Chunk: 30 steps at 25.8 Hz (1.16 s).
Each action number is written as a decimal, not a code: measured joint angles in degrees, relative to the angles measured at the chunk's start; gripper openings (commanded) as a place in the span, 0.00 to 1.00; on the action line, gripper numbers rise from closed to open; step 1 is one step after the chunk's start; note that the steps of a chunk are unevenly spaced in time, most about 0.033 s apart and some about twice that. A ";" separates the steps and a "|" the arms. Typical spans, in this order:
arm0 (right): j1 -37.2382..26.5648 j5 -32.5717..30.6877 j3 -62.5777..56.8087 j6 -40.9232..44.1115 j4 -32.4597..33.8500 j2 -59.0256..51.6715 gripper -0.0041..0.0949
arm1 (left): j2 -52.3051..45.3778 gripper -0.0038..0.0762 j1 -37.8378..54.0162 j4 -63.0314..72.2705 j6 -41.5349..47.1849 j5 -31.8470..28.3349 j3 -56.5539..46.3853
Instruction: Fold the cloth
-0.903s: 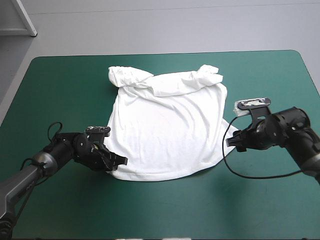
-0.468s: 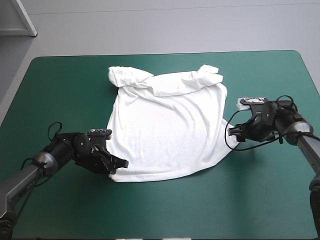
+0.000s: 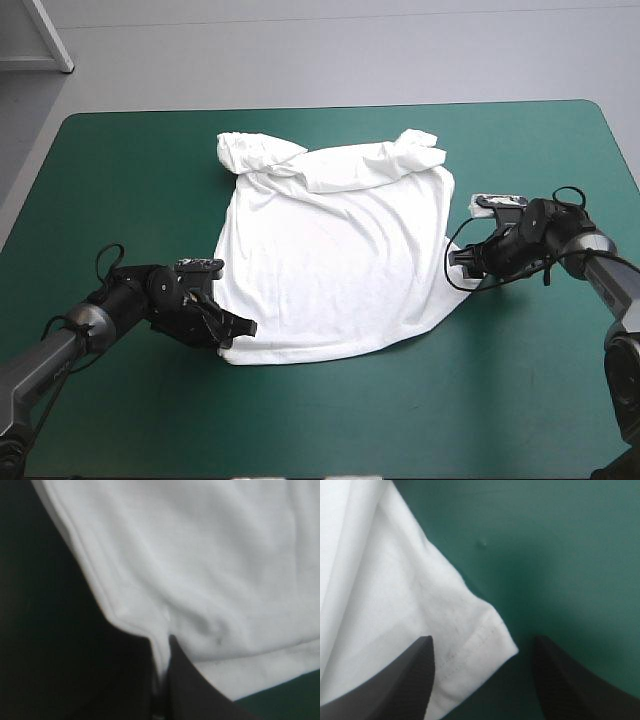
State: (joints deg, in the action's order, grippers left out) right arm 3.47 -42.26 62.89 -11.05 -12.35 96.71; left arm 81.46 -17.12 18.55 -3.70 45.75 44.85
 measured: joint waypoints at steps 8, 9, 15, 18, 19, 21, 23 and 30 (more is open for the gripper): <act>0.00 2.70 0.76 -1.26 -0.83 1.13 0.02 | 0.00 0.04 0.00 0.49 0.00 -0.86 0.00; 0.00 2.01 1.24 -1.42 -1.09 1.18 0.02 | 0.00 0.04 0.00 0.49 0.00 -1.18 0.05; 0.06 -5.91 7.50 -1.05 -1.50 -3.29 0.02 | -3.92 0.04 0.00 -3.05 2.39 -0.07 5.47; 0.07 -9.17 12.43 0.39 -1.68 -8.92 0.02 | -7.09 0.04 0.00 -6.49 4.24 2.84 12.29; 0.07 -10.29 14.56 0.98 -1.74 -10.93 0.02 | -8.06 0.04 0.00 -7.75 4.66 4.30 15.42; 0.12 -12.04 19.10 2.51 -1.74 -14.68 0.02 | -9.37 0.04 0.00 -9.94 5.04 7.61 21.92; 0.12 -13.27 26.06 4.43 -1.80 -18.86 0.02 | -10.27 0.04 0.00 -13.06 5.24 12.15 33.57; 0.30 -16.32 56.47 6.24 -2.54 -25.75 0.02 | -11.07 0.04 0.00 -21.28 1.99 18.59 73.61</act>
State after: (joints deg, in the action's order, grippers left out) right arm 3.76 -58.58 119.37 -4.81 -14.89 70.96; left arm 70.40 -17.12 -2.73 -1.71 64.34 118.46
